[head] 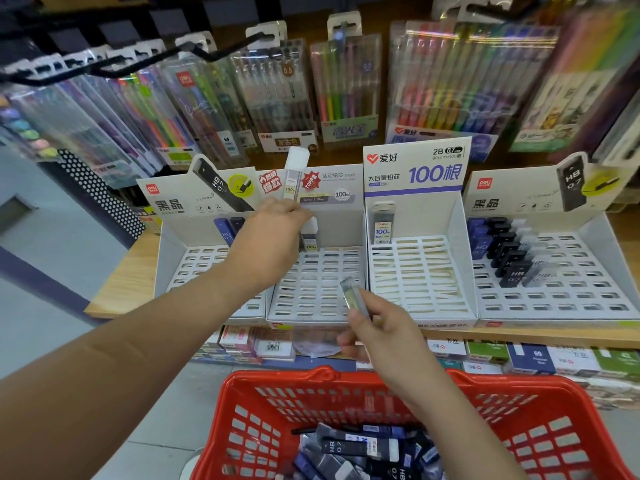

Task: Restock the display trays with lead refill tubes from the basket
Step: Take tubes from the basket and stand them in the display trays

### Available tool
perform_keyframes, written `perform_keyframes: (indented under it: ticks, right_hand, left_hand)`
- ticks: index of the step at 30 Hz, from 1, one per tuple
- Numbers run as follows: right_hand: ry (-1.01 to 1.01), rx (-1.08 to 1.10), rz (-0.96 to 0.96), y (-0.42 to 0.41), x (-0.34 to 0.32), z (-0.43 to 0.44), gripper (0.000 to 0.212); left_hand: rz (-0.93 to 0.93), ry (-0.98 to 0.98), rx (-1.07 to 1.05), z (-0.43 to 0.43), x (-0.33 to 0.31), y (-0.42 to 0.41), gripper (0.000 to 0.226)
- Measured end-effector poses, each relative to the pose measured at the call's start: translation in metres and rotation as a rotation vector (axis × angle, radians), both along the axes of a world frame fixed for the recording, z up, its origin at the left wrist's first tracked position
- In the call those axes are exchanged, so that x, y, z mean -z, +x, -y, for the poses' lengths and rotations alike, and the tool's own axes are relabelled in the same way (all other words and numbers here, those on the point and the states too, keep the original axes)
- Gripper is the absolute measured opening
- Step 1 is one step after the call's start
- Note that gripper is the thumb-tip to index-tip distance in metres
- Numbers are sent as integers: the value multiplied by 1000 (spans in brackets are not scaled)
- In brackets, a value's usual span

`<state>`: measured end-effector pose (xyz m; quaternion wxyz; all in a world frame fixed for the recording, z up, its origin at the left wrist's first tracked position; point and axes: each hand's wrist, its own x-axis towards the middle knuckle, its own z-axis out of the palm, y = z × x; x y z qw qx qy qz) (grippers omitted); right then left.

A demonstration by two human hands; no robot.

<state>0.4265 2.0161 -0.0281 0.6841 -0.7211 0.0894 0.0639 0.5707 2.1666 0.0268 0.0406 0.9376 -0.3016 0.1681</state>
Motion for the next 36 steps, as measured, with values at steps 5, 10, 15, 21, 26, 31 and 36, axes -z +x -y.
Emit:
perform_keyframes:
  ticks: [5, 10, 15, 21, 26, 31, 36]
  right_hand:
    - [286, 192, -30, 1, -26, 11, 24]
    - [370, 305, -10, -1, -38, 17, 19]
    - [635, 427, 34, 2, -39, 29, 24]
    - [423, 389, -11, 3, -33, 27, 13]
    - [772, 216, -146, 1, -36, 26, 37]
    - [528, 303, -158, 4, -29, 26, 27]
    - [-643, 150, 195, 0, -8, 19, 25]
  left_hand:
    - [-890, -578, -33, 25, -26, -37, 19]
    - [-1009, -628, 35, 38, -30, -55, 8]
    - [-1128, -816, -110, 37, -23, -54, 10]
    - [-1086, -732, -30, 42, -28, -59, 17]
    - [-1189, -693, 93, 42, -38, -55, 27]
    - [-1034, -817, -23, 33, -42, -42, 15]
    - [-446, -653, -249, 12, -53, -15, 11]
